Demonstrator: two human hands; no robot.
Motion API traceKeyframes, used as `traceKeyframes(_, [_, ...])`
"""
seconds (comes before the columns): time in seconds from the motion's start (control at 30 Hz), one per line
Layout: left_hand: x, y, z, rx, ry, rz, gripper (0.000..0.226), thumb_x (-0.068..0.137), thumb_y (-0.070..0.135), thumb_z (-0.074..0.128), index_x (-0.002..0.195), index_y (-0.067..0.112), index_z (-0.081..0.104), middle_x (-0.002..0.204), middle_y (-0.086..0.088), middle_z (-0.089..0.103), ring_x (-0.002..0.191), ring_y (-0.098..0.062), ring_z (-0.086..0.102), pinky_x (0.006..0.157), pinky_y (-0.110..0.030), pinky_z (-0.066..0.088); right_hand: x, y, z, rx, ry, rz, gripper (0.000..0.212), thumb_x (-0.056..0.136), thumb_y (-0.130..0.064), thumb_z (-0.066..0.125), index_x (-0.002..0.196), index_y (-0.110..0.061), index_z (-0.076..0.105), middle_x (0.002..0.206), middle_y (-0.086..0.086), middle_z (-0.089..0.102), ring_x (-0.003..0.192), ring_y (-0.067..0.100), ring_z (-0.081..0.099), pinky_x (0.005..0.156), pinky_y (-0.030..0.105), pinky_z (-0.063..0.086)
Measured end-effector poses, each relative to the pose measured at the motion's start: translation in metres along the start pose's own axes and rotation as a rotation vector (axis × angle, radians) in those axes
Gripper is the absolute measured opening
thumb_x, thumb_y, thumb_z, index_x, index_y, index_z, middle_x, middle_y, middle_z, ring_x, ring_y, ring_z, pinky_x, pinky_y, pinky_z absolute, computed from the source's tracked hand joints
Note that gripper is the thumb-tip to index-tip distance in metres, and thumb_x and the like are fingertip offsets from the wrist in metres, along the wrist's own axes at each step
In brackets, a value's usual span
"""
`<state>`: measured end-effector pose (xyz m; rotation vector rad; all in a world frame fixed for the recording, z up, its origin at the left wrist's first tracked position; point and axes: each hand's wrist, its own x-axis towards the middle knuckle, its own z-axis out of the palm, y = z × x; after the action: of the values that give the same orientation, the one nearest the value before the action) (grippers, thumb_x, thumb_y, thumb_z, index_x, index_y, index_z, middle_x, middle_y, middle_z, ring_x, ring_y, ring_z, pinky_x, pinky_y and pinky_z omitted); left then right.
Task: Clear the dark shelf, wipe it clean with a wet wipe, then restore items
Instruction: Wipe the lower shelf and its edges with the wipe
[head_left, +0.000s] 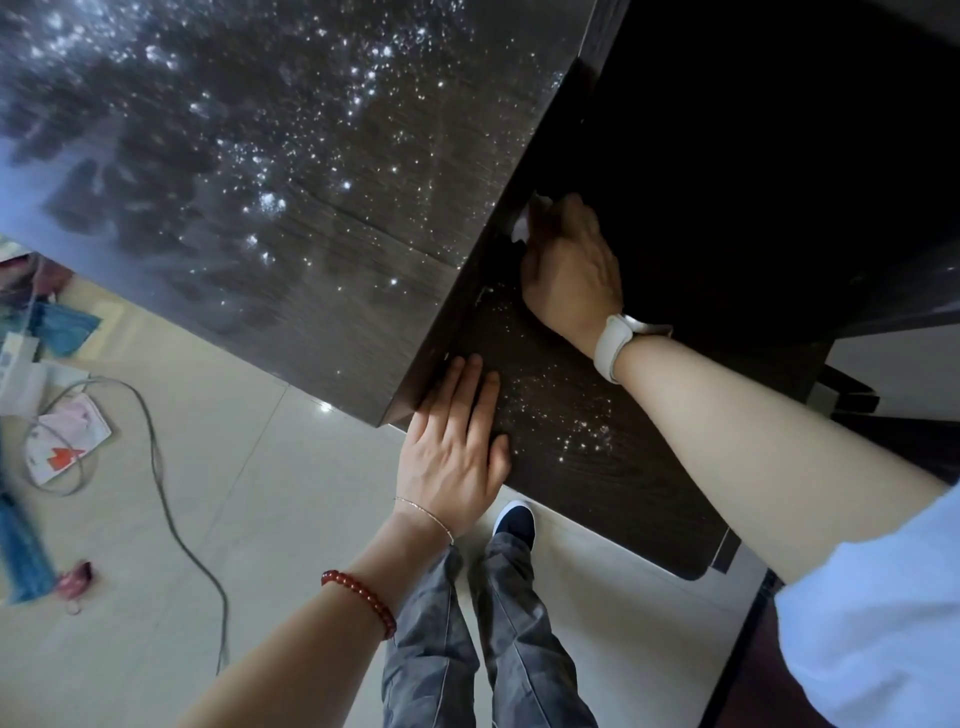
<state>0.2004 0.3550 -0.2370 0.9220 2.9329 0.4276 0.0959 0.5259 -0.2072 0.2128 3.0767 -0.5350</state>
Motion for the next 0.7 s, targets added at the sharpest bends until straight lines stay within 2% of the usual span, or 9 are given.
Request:
traceKeyframes(0.13, [-0.006, -0.003, -0.009, -0.007, -0.047, 0.041, 0.051, 0.09, 0.025, 0.037, 0.13, -0.006, 0.041, 0.136, -0.025, 0.043, 0.133, -0.031, 0.026, 0.113, -0.041, 0.019, -0.035, -0.008, 0.006, 0.073, -0.102, -0.21, 0.047, 0.077, -0.003, 0.049, 0.123, 0.006, 0.049, 0.103, 0.027, 0.056, 0.091, 0.041, 0.053, 0.075, 0.043, 0.047])
traceKeyframes(0.23, [-0.028, -0.011, -0.016, 0.0, -0.075, 0.062, 0.05, 0.087, 0.021, 0.04, 0.13, -0.004, 0.041, 0.134, -0.024, 0.046, 0.133, -0.03, 0.029, 0.112, -0.042, 0.021, -0.071, -0.019, 0.013, -0.001, -0.19, -0.449, 0.046, 0.065, -0.005, 0.058, 0.111, -0.002, 0.061, 0.089, 0.016, 0.062, 0.076, 0.035, 0.057, 0.069, 0.036, 0.041])
traceKeyframes(0.3, [-0.044, -0.019, -0.018, 0.004, -0.091, 0.043, 0.05, 0.086, 0.021, 0.041, 0.131, -0.002, 0.038, 0.134, -0.023, 0.047, 0.132, -0.03, 0.03, 0.111, -0.042, 0.022, -0.075, -0.019, 0.009, -0.055, -0.246, -0.515, 0.046, 0.062, -0.004, 0.066, 0.108, -0.009, 0.064, 0.088, 0.013, 0.062, 0.076, 0.033, 0.058, 0.067, 0.033, 0.043])
traceKeyframes(0.4, [-0.056, -0.027, -0.022, 0.033, -0.097, 0.008, 0.049, 0.087, 0.02, 0.038, 0.132, 0.002, 0.035, 0.135, -0.021, 0.047, 0.131, -0.03, 0.03, 0.111, -0.042, 0.02, -0.055, -0.01, 0.002, -0.008, -0.19, -0.344, 0.048, 0.064, 0.004, 0.065, 0.109, -0.012, 0.062, 0.092, 0.017, 0.059, 0.084, 0.037, 0.055, 0.071, 0.038, 0.039])
traceKeyframes(0.47, [-0.057, -0.028, -0.023, 0.046, -0.093, -0.001, 0.047, 0.087, 0.021, 0.037, 0.131, 0.003, 0.038, 0.134, -0.02, 0.049, 0.13, -0.029, 0.031, 0.111, -0.043, 0.02, -0.036, -0.01, -0.001, -0.018, -0.11, -0.113, 0.051, 0.073, 0.003, 0.059, 0.122, -0.007, 0.053, 0.105, 0.023, 0.055, 0.097, 0.04, 0.051, 0.078, 0.042, 0.04])
traceKeyframes(0.53, [-0.058, -0.03, -0.025, 0.044, -0.088, -0.018, 0.047, 0.086, 0.02, 0.037, 0.129, 0.002, 0.043, 0.133, -0.019, 0.05, 0.129, -0.029, 0.032, 0.109, -0.044, 0.022, -0.033, -0.019, 0.006, -0.03, -0.117, 0.003, 0.056, 0.078, -0.001, 0.053, 0.133, -0.001, 0.04, 0.118, 0.025, 0.05, 0.107, 0.04, 0.045, 0.086, 0.042, 0.036])
traceKeyframes(0.57, [-0.057, -0.031, -0.025, 0.039, -0.084, -0.04, 0.047, 0.086, 0.019, 0.038, 0.128, 0.001, 0.045, 0.133, -0.02, 0.05, 0.129, -0.029, 0.032, 0.109, -0.045, 0.022, -0.039, -0.027, 0.011, -0.01, -0.124, -0.005, 0.056, 0.078, -0.001, 0.049, 0.133, 0.004, 0.038, 0.117, 0.026, 0.05, 0.105, 0.041, 0.046, 0.086, 0.042, 0.035])
traceKeyframes(0.63, [-0.059, -0.034, -0.027, 0.034, -0.076, -0.106, 0.047, 0.085, 0.018, 0.037, 0.128, 0.0, 0.045, 0.133, -0.021, 0.049, 0.128, -0.03, 0.032, 0.108, -0.046, 0.022, -0.068, -0.043, 0.025, 0.031, -0.106, -0.097, 0.052, 0.073, -0.003, 0.039, 0.123, 0.008, 0.048, 0.101, 0.026, 0.058, 0.088, 0.041, 0.054, 0.078, 0.039, 0.034])
traceKeyframes(0.7, [-0.061, -0.036, -0.03, 0.029, -0.076, -0.167, 0.047, 0.085, 0.018, 0.035, 0.129, 0.001, 0.042, 0.133, -0.022, 0.048, 0.129, -0.03, 0.03, 0.108, -0.047, 0.021, -0.104, -0.056, 0.036, 0.032, -0.1, -0.221, 0.052, 0.07, -0.008, 0.033, 0.113, 0.005, 0.058, 0.085, 0.02, 0.061, 0.077, 0.035, 0.054, 0.07, 0.037, 0.035])
